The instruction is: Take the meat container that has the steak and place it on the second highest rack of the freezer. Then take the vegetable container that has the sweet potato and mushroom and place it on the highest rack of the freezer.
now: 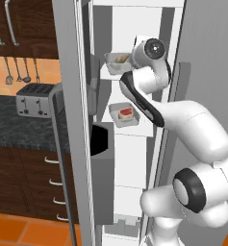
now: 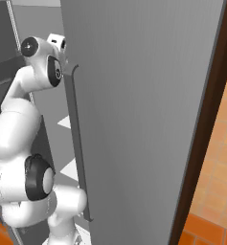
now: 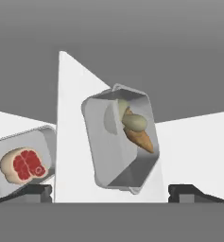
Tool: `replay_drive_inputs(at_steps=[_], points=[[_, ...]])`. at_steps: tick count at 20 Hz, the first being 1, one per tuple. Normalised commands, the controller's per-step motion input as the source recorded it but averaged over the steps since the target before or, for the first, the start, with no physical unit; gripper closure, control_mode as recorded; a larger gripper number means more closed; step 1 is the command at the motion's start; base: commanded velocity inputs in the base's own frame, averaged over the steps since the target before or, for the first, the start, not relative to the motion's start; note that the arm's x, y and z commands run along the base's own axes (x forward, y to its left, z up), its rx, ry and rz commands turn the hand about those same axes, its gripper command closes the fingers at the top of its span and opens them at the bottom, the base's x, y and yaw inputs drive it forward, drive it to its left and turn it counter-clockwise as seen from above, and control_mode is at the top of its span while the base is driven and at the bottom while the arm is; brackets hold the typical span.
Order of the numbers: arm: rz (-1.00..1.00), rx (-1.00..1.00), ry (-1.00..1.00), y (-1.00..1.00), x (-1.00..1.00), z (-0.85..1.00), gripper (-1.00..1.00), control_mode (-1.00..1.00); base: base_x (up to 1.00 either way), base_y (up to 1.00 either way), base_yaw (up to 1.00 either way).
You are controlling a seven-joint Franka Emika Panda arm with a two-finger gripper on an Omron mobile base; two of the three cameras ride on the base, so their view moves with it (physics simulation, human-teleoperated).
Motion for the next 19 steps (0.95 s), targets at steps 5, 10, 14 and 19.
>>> replay_drive_inputs(at_steps=[5,10,14,19], points=[[0.00,-0.01,-0.18,0.00,-1.00,0.35,-1.00,-1.00,0.00,0.00,0.00],[-0.02,0.00,-0.05,0.00,-1.00,-0.07,-1.00,-1.00,0.00,0.00,0.00],[-0.01,-0.04,0.29,0.00,-1.00,-0.22,-1.00,-1.00,0.00,0.00,0.00],[0.00,-0.14,0.35,0.00,-1.00,-0.46,-1.00,-1.00,0.00,0.00,0.00]])
